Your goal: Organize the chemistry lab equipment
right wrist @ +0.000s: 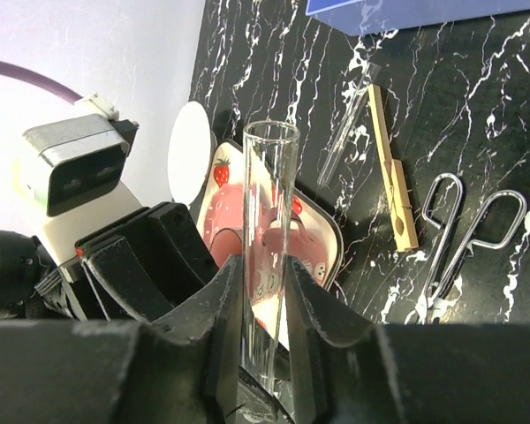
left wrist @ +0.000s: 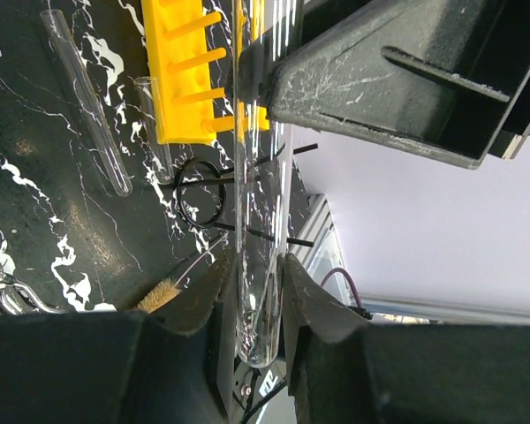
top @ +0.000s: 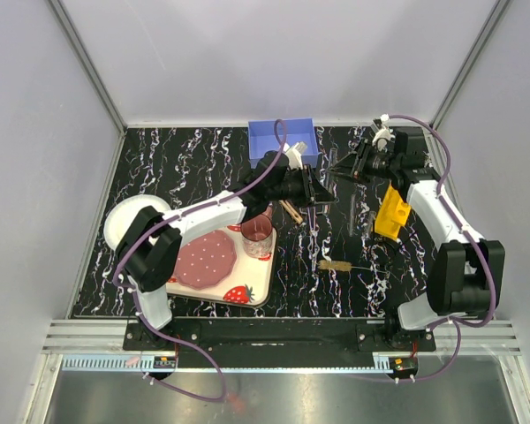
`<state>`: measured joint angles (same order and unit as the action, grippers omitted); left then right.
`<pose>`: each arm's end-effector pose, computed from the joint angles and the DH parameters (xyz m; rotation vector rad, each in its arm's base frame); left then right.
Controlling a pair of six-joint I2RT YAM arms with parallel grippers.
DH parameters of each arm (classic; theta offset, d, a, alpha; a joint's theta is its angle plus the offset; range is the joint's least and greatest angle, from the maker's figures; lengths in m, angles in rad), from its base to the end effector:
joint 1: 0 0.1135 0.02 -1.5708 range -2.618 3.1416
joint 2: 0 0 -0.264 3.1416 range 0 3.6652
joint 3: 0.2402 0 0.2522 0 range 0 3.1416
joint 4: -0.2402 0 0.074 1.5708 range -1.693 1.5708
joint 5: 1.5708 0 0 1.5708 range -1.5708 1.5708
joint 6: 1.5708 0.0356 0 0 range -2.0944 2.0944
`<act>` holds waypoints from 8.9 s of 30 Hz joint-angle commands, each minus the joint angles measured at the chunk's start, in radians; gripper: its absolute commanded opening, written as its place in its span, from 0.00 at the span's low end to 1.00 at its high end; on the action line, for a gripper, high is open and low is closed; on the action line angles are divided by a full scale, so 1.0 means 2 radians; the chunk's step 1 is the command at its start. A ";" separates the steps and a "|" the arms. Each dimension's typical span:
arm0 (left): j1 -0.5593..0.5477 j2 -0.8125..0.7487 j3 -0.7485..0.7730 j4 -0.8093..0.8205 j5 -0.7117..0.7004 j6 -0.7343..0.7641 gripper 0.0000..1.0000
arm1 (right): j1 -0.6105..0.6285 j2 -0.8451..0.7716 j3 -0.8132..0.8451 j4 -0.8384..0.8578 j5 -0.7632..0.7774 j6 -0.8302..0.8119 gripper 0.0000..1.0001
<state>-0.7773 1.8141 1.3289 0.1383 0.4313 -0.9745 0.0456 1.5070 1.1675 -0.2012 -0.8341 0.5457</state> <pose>0.2948 -0.3110 0.2724 0.1203 2.2285 -1.4985 0.3365 0.0418 0.3016 0.0094 2.1475 1.2263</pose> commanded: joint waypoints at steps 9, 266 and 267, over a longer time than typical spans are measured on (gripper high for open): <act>0.030 -0.107 -0.065 0.031 0.037 0.130 0.11 | -0.002 -0.066 -0.025 0.065 -0.132 -0.056 0.79; 0.086 -0.424 -0.211 -0.237 -0.100 0.220 0.99 | 0.047 0.298 0.194 -0.296 0.375 -0.310 0.45; 0.086 -0.424 -0.212 -0.233 -0.098 0.217 0.99 | 0.046 0.299 0.194 -0.295 0.376 -0.310 0.44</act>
<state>-0.6075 0.9833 0.9207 -0.3935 0.2283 -0.5232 0.1368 2.0827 1.5280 -0.8104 -0.1112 -0.0902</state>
